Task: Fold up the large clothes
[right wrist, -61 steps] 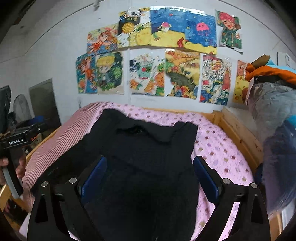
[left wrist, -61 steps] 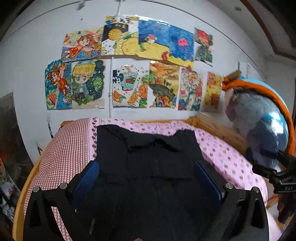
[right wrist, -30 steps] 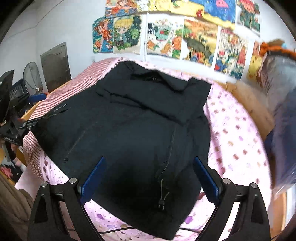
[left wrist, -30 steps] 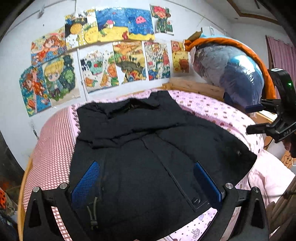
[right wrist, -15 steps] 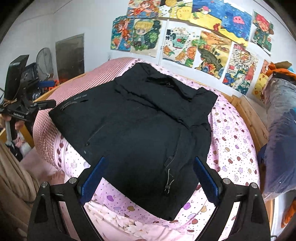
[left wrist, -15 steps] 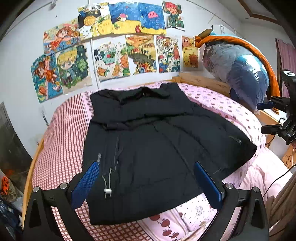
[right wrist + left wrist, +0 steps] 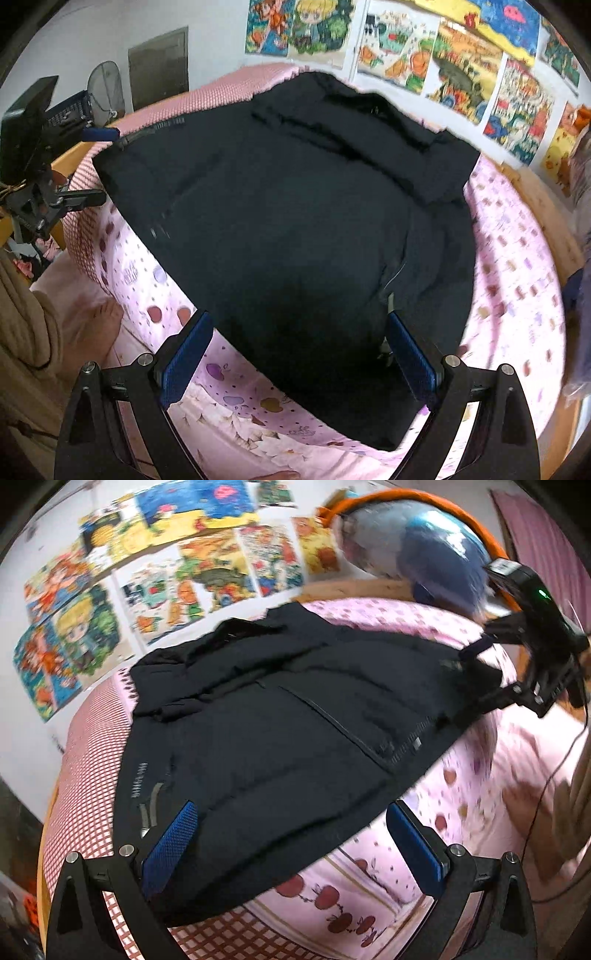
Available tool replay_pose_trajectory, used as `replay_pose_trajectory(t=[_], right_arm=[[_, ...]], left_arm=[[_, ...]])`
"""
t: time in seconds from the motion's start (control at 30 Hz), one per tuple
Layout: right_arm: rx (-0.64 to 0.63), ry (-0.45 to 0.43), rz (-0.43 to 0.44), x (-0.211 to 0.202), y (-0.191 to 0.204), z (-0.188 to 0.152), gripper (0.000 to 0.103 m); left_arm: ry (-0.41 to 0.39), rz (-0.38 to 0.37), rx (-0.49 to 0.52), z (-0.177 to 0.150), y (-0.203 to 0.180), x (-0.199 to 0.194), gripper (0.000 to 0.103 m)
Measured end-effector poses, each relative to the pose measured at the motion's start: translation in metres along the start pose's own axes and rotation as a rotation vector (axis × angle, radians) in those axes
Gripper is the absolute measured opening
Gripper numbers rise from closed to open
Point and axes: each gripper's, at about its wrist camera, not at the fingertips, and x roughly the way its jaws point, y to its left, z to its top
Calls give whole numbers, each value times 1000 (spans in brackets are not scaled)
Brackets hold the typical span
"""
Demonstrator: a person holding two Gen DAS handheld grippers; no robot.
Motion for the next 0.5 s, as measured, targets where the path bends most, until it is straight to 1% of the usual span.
replay_pose_trajectory(t=[0.07,0.13,0.3,0.37,0.43,0.5], right_arm=[[7,24,12,9,1,-9,92],[-6,41,6,17,4,-17,92],[-67,38,-45,22,16,-24,92],[-93,40,-84,23,20,-24,92],[-120,41,-132,25,21,-22,92],[-138,39,-162,28,23,-22,92]], left_arm=[[6,-4,34,-4,-4,4,103],[1,21,75,-10,-10,8,103],[-2,77,109,-19,-12,14,103],[5,114,95,-21,-11,16,103],[15,150,50,-22,-6,19,103],[14,160,9,-22,-1,20,103]])
